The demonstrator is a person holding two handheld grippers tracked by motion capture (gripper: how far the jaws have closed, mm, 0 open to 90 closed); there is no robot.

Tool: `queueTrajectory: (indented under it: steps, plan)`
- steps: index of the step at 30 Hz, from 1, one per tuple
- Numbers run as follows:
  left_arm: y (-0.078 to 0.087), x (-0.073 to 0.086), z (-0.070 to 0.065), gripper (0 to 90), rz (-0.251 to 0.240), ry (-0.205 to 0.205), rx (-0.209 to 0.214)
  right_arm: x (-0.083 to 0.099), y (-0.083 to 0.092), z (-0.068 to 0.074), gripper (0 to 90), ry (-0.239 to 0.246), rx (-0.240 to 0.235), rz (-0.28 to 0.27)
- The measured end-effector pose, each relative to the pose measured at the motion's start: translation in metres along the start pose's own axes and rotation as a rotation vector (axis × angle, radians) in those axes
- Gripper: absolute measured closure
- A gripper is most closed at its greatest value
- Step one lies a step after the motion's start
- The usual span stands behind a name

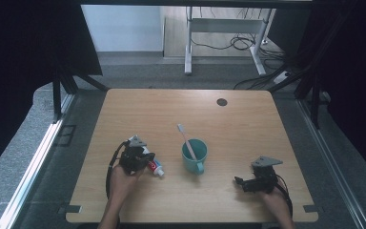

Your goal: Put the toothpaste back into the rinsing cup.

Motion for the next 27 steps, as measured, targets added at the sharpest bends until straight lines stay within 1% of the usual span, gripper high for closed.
queueTrajectory:
  steps: [1, 7, 12, 13, 16, 21, 22, 23, 27]
  plan:
    - [0.0, 0.0, 0.0, 89.8, 0.0, 0.0, 0.0, 0.0, 0.0, 0.0, 4.1, 0.0, 0.0, 0.0]
    - [-0.015, 0.0, -0.012, 89.8, 0.031, -0.017, 0.015, 0.0, 0.0, 0.0, 4.3, -0.001, 0.0, -0.001]
    - [-0.018, 0.005, -0.012, 89.8, 0.05, -0.027, 0.014, 0.0, 0.0, 0.0, 4.4, -0.001, 0.001, -0.001]
    - [-0.018, 0.006, -0.012, 89.8, 0.041, -0.014, 0.023, 0.0, 0.0, 0.0, 4.5, -0.001, 0.001, -0.001]
    - [-0.016, 0.007, -0.012, 89.8, 0.043, -0.015, 0.023, 0.0, 0.0, 0.0, 4.5, -0.002, 0.001, -0.001]
    - [-0.01, 0.014, -0.013, 89.8, 0.044, -0.011, 0.026, 0.0, 0.0, 0.0, 4.5, -0.001, 0.001, -0.001]
    - [-0.007, 0.018, -0.012, 89.8, 0.047, -0.01, 0.021, 0.0, 0.0, 0.0, 4.6, -0.001, 0.001, -0.001]
    - [-0.007, 0.018, -0.012, 89.8, 0.047, -0.01, 0.021, 0.0, 0.0, 0.0, 4.6, -0.001, 0.001, -0.001]
    - [0.001, 0.027, -0.008, 89.8, 0.055, -0.003, 0.006, 0.0, 0.0, 0.0, 4.6, -0.001, 0.001, -0.001]
Point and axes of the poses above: each handheld gripper's, and its own axes: y roughly backward along the jaws, x roughly out of its underside, z roughly to its left, the point moved 10 cm from there along -y, roughly forward along the jaws, and after that the axes turned 6 degrees about -y, right-handed, at the moved point
